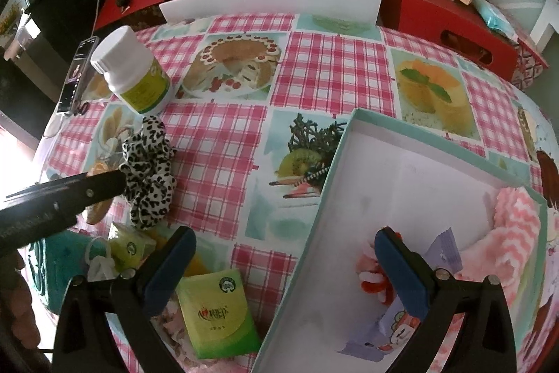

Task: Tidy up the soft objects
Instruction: 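Grasp the round gold-lidded tin with the left gripper while the right approaches the leopard scrunchie, then hold the tin in the left gripper while the right grasps the leopard-print scrunchie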

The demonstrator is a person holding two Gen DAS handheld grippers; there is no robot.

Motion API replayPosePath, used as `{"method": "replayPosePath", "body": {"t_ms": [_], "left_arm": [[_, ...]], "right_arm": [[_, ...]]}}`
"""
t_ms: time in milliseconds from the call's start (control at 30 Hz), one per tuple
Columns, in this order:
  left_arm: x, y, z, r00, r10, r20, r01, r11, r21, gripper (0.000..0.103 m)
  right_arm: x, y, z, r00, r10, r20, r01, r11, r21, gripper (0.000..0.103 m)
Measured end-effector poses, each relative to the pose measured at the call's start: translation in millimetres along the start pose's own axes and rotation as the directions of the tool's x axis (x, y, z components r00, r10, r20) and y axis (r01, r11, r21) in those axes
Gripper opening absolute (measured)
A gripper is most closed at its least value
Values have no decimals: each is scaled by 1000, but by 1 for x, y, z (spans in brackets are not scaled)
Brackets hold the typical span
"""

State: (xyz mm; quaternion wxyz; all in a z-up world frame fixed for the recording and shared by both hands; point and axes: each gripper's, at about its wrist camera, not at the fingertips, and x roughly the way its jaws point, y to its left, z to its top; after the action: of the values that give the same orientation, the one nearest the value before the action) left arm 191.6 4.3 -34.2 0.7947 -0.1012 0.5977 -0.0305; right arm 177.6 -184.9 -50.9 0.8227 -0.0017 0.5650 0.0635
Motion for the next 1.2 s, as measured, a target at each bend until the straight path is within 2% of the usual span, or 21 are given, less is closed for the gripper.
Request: {"method": "replayPosePath", "body": {"t_ms": [433,600,767,900,1200], "left_arm": [[-20,46,12,998,-16,60,24,990,-139,54],[-20,63,15,998,9,66,4,983,-183,54],[-18,78,17,998,3,67,12,974,-225,54],[-17,88,18,998,-12,65,28,968,-249,54],[-15,94,19,997,-38,65,54,961,-271,54]], "right_arm": [[-5,26,5,998,28,51,-25,998,-56,103],[-3,43,5,995,89,35,-87,994,-72,103],[3,64,8,995,99,21,-96,990,-98,103],[13,77,9,988,151,-15,-152,984,-95,103],[21,85,31,994,107,-26,-109,991,-80,103]]}}
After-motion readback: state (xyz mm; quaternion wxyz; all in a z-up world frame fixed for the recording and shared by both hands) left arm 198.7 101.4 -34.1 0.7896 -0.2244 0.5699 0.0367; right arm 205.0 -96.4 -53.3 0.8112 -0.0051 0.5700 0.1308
